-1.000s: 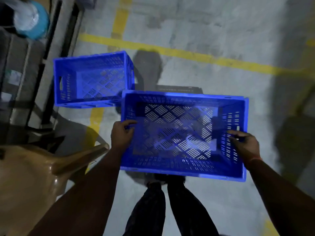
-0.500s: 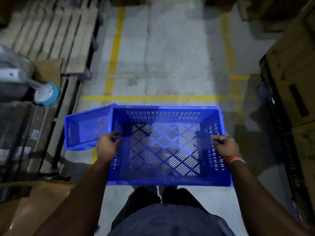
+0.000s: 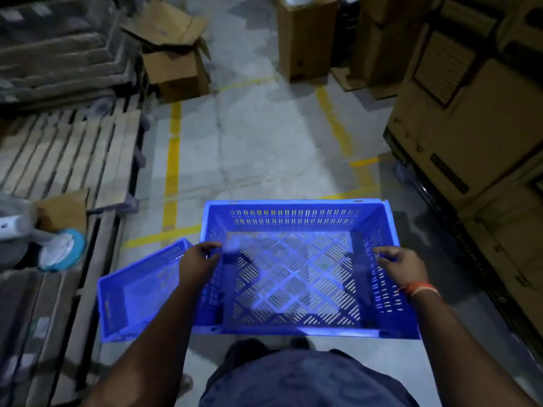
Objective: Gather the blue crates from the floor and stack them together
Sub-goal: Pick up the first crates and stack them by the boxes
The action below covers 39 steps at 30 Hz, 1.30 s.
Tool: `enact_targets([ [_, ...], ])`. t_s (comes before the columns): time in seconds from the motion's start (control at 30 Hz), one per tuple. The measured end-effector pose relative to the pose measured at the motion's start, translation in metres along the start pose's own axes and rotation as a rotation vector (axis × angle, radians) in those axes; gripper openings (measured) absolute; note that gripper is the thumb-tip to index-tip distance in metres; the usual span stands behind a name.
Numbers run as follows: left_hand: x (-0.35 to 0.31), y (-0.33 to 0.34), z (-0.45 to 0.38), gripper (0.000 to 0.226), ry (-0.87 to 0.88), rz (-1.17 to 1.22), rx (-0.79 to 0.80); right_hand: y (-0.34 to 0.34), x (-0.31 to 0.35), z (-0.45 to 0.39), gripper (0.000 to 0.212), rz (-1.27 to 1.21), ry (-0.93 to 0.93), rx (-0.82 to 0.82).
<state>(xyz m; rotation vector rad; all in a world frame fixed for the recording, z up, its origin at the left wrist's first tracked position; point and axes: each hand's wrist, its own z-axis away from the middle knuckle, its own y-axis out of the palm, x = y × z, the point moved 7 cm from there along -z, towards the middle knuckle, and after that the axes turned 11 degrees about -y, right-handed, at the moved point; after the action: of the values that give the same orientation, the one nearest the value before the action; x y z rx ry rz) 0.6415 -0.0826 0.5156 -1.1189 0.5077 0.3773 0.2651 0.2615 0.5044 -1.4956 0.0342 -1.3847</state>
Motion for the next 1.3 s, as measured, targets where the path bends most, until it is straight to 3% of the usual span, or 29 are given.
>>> enact_targets([
  [0.17, -0.003, -0.009, -0.02, 0.036, 0.15, -0.026, 0.069, 0.01, 0.01, 0.028, 0.026, -0.001, 0.034, -0.055],
  [0.4, 0.015, -0.049, -0.034, 0.032, 0.145, -0.019, 0.084, 0.054, 0.038, 0.074, 0.026, -0.012, 0.087, -0.103],
  [0.73, 0.017, -0.029, -0.011, 0.02, 0.328, -0.167, 0.221, 0.093, 0.014, 0.239, 0.029, -0.126, 0.37, -0.334],
  [1.0, -0.004, 0.05, 0.086, 0.02, 0.548, -0.318, 0.415, 0.098, -0.039, 0.423, 0.028, -0.144, 0.59, -0.568],
  [1.3, 0.007, 0.114, 0.291, 0.018, 0.842, -0.392, 0.566, 0.116, -0.1, 0.673, 0.024, -0.23, 0.814, -0.837],
])
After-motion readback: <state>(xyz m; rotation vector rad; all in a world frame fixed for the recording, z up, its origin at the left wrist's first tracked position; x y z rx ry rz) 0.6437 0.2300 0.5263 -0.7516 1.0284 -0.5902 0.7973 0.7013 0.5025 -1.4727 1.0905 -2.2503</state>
